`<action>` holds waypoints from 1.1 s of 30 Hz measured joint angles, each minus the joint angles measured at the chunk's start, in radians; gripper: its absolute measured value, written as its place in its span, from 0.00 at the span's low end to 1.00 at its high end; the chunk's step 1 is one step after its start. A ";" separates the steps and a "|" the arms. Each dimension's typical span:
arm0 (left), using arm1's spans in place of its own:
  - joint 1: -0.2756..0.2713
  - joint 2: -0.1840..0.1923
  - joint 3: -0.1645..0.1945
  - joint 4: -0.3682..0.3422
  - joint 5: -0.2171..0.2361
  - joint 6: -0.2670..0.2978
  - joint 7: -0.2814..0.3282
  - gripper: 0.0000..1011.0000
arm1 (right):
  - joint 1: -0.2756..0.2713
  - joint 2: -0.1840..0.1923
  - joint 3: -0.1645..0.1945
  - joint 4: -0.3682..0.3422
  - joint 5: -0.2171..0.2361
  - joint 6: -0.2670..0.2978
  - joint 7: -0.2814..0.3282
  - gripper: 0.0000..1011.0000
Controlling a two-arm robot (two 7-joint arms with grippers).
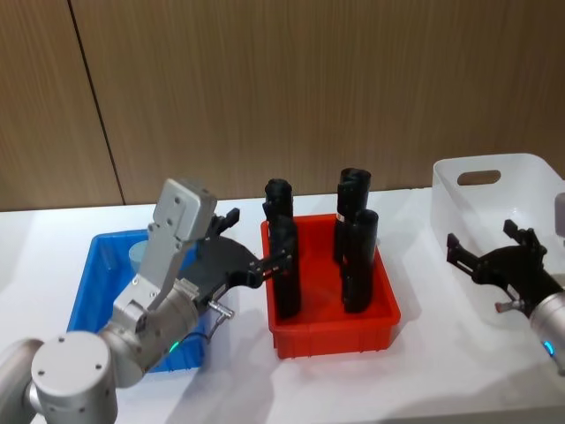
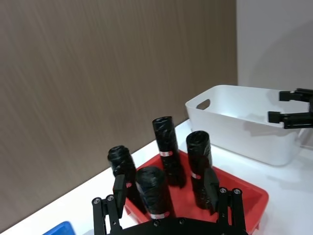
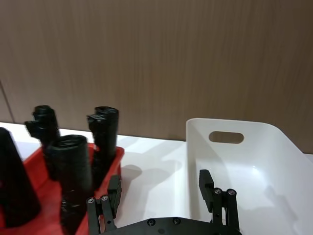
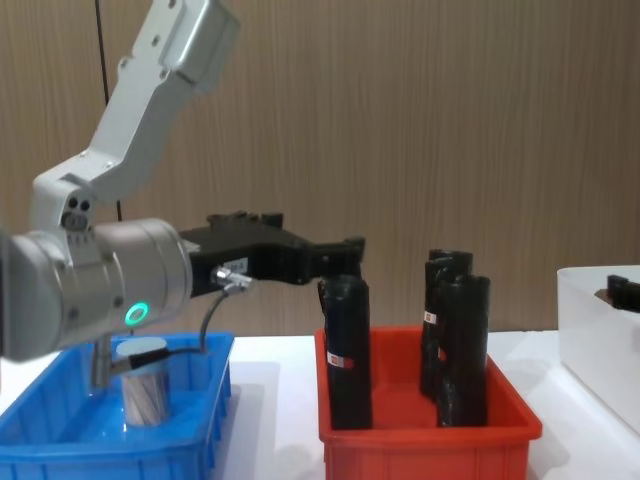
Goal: Pick the cotton swabs from the blue box and place them into the white box.
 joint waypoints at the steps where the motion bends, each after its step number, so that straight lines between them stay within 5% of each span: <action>1: 0.009 0.004 0.002 -0.008 0.006 -0.008 0.018 0.99 | -0.007 0.001 -0.002 -0.010 0.001 -0.001 0.000 0.99; 17: 0.109 0.044 0.028 -0.100 0.067 -0.089 0.211 0.99 | -0.149 0.016 -0.045 -0.218 0.012 -0.018 -0.004 0.99; 33: 0.123 0.049 0.031 -0.113 0.076 -0.101 0.239 0.99 | -0.201 0.021 -0.060 -0.294 0.014 -0.023 -0.006 0.99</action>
